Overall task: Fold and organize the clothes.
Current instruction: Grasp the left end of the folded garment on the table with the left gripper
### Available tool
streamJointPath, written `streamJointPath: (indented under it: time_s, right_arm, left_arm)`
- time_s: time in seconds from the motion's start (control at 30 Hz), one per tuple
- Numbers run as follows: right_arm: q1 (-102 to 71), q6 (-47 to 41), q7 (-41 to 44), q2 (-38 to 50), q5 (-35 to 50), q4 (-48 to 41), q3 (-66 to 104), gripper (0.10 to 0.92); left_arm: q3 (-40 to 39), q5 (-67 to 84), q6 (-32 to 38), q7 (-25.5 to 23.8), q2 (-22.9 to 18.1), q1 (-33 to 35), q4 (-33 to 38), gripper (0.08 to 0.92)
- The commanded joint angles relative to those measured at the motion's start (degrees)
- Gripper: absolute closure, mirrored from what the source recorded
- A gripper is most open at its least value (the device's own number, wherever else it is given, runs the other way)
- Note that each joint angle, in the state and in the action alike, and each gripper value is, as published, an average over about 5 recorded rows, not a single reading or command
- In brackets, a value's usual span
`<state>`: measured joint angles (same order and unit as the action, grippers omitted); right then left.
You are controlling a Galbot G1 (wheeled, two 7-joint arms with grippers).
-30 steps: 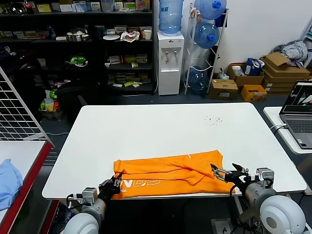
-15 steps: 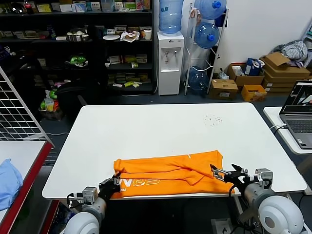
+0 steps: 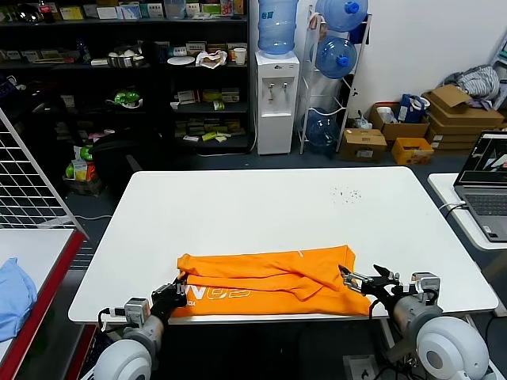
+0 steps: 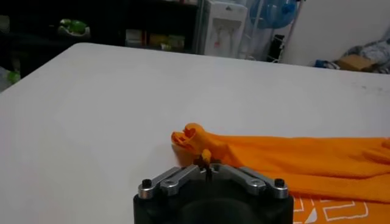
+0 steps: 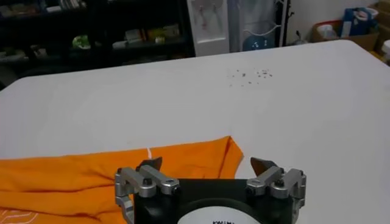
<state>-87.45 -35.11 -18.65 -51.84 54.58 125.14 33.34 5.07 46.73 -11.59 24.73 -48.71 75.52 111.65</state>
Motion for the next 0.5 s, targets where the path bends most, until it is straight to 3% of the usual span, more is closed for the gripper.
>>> streamJointPath:
  time_s: [0.03,0.27,0.5]
  right_arm:
    - [0.36,-0.03,-0.11,-0.23,-0.14,0.01,-0.85,0.104]
    - [-0.02,-0.07,-0.17,-0.24,-0.19,0.20,-0.68,0.104]
    - [-0.05,-0.07,-0.22,-0.29,-0.19,0.08,-0.61,0.104]
  left_arm:
    - [0.42,0.29,-0.01,-0.08,1.85,-0.01,-0.30,0.892]
    - [0.42,2.42,-0.71,-0.88,1.91,-0.26,-0.15,0.861]
    - [0.51,10.02,-2.54,-0.48,4.82,-1.29,1.55,0.671]
